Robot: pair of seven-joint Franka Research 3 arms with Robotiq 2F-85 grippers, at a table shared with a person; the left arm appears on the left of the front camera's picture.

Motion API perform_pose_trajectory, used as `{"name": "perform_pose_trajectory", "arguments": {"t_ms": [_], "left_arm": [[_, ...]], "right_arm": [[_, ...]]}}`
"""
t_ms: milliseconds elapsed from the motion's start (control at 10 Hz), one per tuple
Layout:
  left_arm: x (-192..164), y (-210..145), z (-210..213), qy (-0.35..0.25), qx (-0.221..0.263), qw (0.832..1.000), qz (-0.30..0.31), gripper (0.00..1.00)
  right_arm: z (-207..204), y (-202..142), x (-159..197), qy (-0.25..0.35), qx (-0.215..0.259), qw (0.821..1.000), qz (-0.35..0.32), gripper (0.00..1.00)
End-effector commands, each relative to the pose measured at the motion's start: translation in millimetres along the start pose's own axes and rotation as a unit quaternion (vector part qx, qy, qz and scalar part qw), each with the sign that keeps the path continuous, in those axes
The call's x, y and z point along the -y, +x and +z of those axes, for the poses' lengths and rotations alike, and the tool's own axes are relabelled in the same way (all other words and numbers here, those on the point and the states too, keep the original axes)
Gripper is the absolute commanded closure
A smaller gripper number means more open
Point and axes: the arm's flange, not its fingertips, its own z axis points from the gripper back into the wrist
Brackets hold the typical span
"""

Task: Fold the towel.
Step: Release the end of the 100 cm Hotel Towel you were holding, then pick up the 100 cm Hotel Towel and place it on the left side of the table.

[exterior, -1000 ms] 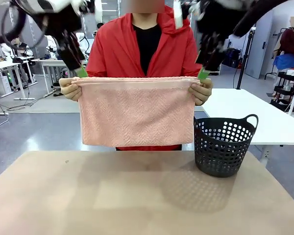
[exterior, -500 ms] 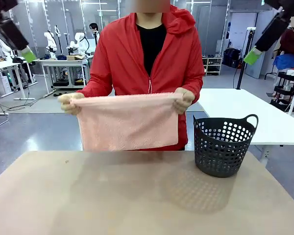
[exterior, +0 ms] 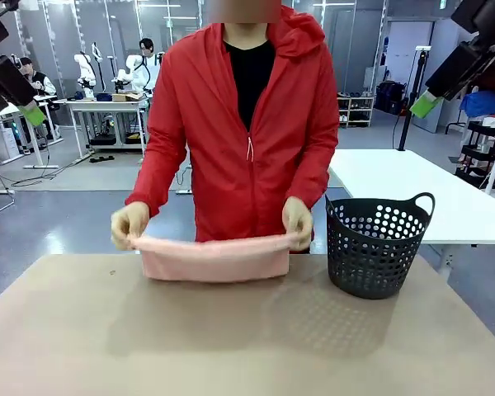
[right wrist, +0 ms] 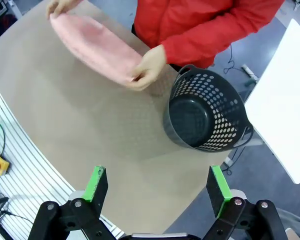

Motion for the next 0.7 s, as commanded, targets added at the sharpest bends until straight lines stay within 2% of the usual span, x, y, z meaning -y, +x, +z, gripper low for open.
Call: {"name": "perform_pose_trajectory", "arguments": {"t_ms": [0,600], "left_arm": [[-1.4,0.9,7.1,-0.001,-0.002,1.000,-0.009,0.00],[-1.4,0.9,7.1,-0.001,-0.002,1.000,-0.009,0.00]], "right_arm": [[6.3,-1.8,-2.1,0.000,0.003,1.000,0.004,0.00],[6.3,-1.8,-2.1,0.000,0.003,1.000,0.004,0.00]]}}
